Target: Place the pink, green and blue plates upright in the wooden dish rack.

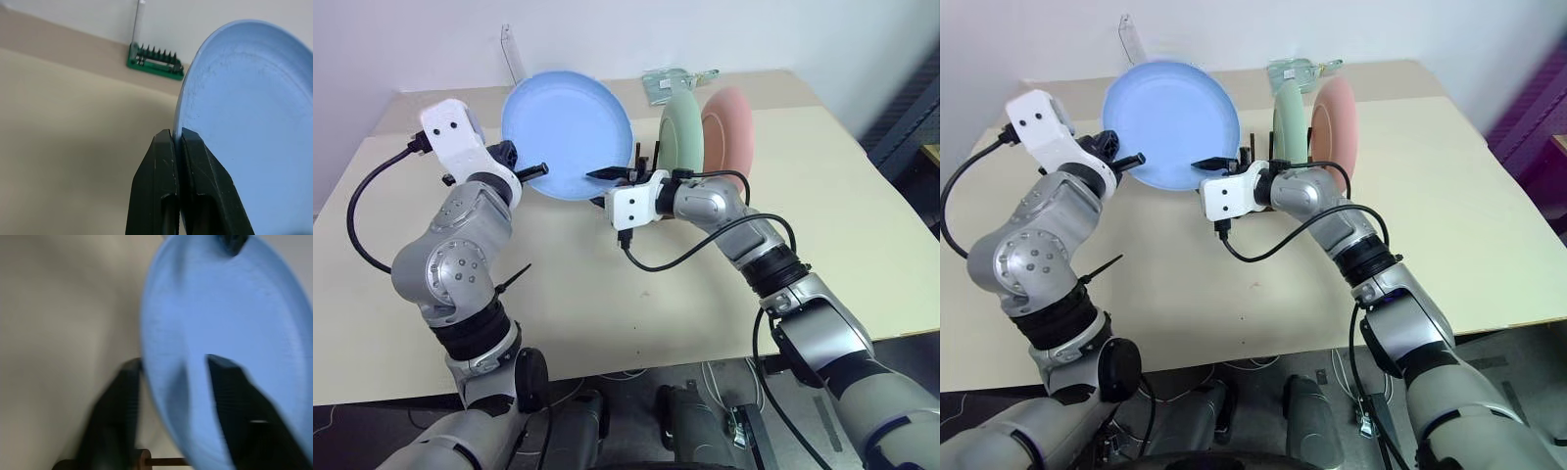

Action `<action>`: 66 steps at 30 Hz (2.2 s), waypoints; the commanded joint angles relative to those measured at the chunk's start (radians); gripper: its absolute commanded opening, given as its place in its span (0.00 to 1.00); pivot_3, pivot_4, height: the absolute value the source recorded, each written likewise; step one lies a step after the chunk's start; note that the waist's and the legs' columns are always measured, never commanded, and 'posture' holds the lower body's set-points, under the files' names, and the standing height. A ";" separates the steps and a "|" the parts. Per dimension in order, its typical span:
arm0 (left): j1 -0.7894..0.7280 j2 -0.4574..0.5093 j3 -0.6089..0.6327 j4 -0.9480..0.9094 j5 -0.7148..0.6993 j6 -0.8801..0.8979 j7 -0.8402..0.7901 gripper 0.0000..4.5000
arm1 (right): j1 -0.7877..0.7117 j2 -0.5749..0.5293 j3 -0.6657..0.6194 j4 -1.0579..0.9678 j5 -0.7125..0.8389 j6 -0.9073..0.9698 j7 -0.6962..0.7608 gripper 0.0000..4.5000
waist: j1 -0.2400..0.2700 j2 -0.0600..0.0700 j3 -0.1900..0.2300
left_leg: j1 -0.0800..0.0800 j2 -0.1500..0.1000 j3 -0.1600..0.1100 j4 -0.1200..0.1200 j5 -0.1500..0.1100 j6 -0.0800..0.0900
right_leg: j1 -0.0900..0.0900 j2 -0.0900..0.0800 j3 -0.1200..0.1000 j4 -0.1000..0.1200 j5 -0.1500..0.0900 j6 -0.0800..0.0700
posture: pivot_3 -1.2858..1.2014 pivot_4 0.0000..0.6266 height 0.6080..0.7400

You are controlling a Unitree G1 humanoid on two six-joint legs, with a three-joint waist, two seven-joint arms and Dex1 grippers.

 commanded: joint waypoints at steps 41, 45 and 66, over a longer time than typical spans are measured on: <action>0.667 0.383 -0.384 -0.028 -0.009 -0.664 -0.827 0.41 | -0.048 0.115 -0.599 -0.389 1.319 1.256 -0.119 0.00 | -0.001 0.007 -0.001 | 0.000 0.005 0.002 -0.003 -0.004 0.008 | -0.003 -0.001 0.001 -0.002 0.002 -0.006 | 0.52 0.24 1.00; 0.669 0.381 -0.386 -0.034 -0.013 -0.655 -0.824 0.41 | -0.074 0.115 -0.592 -0.284 1.270 1.269 -0.145 0.00 | 0.000 0.007 -0.001 | 0.000 0.005 0.002 -0.003 -0.004 0.008 | -0.002 -0.001 0.000 -0.002 0.002 -0.006 | 0.52 0.24 1.00; 0.691 0.367 -0.389 -0.058 -0.016 -0.648 -0.800 0.43 | -0.122 0.081 -0.488 -0.248 1.011 1.125 -0.065 0.73 | -0.002 0.008 0.000 | 0.000 0.005 0.003 -0.003 -0.004 0.008 | -0.003 0.000 0.000 -0.001 0.002 -0.006 | 0.52 0.24 1.00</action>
